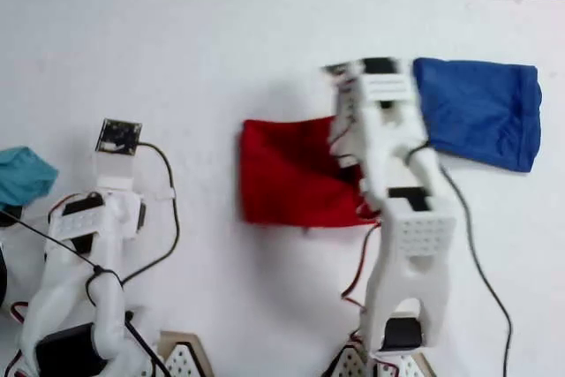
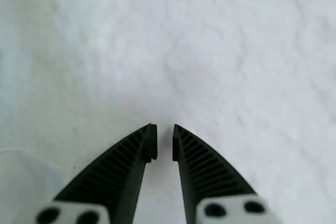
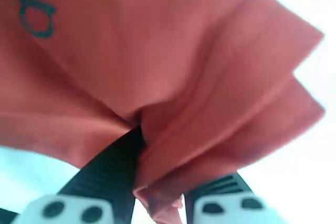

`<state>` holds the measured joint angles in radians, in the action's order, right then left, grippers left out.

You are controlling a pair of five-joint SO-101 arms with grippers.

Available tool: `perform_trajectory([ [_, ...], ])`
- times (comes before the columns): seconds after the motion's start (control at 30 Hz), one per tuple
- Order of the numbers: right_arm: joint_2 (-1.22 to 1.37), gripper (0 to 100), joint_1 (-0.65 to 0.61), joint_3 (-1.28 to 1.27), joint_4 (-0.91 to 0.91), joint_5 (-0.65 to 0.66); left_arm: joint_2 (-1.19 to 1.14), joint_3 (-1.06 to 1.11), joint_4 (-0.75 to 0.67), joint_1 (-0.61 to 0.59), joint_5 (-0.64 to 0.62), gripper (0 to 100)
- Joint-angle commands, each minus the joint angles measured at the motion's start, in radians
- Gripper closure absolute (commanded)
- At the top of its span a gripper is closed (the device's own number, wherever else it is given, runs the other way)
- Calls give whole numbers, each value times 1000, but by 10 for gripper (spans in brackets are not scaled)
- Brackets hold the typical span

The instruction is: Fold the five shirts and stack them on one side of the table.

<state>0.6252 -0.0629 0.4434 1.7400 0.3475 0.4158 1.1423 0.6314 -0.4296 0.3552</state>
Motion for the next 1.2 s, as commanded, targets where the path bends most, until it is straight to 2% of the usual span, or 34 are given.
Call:
perform_trajectory([
  [0.0,-131,979,82,80,2,206,26,-2,-15,-8,-6,924],
  [0.07,-163,979,120,129,16,275,26,-2,-15,-8,-6,924],
  [0.47,-251,979,332,443,16,465,26,-2,-15,-8,-6,925],
  [0.8,30,979,533,718,-110,528,26,-2,-15,-6,-6,925],
  [1.17,338,976,579,867,-395,562,26,-2,-15,-6,-6,925],
])
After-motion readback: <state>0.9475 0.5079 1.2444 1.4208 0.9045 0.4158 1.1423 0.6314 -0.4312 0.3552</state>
